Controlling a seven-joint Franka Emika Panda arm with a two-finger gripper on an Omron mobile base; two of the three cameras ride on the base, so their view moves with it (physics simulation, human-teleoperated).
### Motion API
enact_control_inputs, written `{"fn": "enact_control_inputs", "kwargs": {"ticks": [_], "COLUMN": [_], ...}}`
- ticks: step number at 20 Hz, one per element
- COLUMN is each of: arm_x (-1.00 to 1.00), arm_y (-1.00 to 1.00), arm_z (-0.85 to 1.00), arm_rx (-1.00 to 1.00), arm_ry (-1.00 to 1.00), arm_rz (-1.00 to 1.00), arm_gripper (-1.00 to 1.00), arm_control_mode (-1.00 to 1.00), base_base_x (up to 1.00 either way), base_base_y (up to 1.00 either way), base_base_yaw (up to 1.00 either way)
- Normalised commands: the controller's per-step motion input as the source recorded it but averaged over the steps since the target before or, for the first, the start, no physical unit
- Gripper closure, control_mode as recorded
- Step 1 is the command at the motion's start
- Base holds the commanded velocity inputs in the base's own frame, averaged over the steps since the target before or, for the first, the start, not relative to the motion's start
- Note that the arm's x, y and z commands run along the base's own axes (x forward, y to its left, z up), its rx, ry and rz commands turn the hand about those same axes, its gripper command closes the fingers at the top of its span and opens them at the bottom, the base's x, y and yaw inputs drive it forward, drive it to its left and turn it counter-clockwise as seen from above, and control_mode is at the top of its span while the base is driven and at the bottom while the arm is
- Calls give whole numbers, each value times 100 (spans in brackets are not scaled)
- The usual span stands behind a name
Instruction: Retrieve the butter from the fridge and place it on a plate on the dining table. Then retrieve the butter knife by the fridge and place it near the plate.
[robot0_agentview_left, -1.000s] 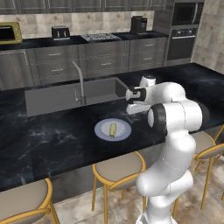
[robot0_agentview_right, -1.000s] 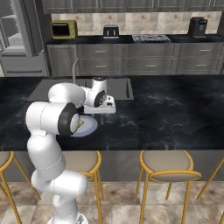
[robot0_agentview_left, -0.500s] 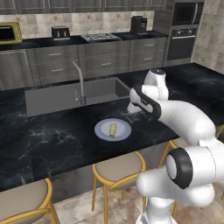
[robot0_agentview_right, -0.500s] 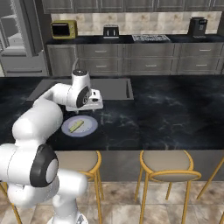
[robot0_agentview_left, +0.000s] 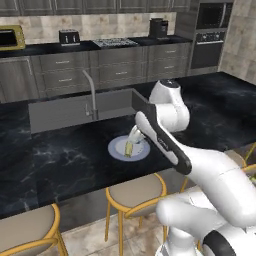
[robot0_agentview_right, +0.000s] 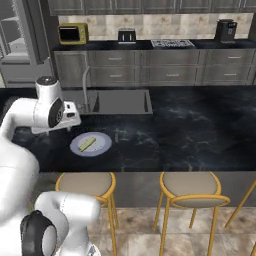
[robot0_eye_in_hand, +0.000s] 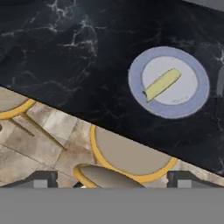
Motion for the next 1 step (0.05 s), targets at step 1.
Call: {"fn": "enact_control_inputs", "kwargs": {"ticks": [1], "arm_x": [-100], "arm_y": [100], "arm_z": [11], "arm_rx": [0], "arm_ry": [0], "arm_rz": [22], "arm_gripper": [-100], "arm_control_mode": [-100], "base_base_x": [0], "base_base_y": [0], "base_base_yaw": [0]}}
